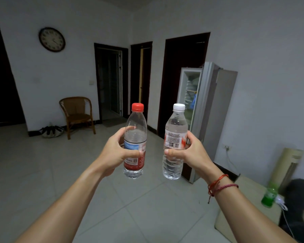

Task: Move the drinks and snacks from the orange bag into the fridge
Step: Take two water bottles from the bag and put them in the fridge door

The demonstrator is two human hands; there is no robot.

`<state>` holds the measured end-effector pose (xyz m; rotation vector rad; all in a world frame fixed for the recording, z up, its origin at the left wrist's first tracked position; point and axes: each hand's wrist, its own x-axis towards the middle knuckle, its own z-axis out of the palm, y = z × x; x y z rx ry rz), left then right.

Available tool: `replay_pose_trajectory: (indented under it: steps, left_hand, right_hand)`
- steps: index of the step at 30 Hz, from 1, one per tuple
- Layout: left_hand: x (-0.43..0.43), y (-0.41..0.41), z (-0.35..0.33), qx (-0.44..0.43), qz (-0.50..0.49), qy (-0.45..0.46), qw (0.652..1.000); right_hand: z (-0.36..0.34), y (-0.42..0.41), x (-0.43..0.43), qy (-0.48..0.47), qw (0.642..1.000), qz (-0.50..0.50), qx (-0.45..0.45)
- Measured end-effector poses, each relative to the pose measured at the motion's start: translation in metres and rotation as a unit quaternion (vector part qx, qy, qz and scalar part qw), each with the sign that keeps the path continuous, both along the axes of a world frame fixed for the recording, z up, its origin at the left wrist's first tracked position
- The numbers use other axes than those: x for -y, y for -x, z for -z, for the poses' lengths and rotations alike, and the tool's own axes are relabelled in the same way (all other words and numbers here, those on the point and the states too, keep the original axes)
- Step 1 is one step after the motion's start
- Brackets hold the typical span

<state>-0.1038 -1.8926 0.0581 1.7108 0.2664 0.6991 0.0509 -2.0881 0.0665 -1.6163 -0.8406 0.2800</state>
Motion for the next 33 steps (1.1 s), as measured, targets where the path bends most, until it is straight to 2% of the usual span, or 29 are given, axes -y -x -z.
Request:
replay_pose_trajectory:
  steps: [11,25,33]
  left_hand:
    - [-0.140,-0.140,0.007,-0.012,0.009,-0.006,1.000]
    - [-0.290,-0.367,0.009,-0.018,0.018,0.004,1.000]
    - [-0.372,-0.476,0.009,-0.015,0.020,0.019,0.999]
  right_hand:
    - [0.010,-0.131,-0.128,-0.008,0.999,0.025,-0.032]
    - [0.018,-0.363,-0.284,-0.016,0.998,0.034,-0.050]
    - [0.016,-0.463,-0.368,-0.004,0.998,0.031,-0.056]
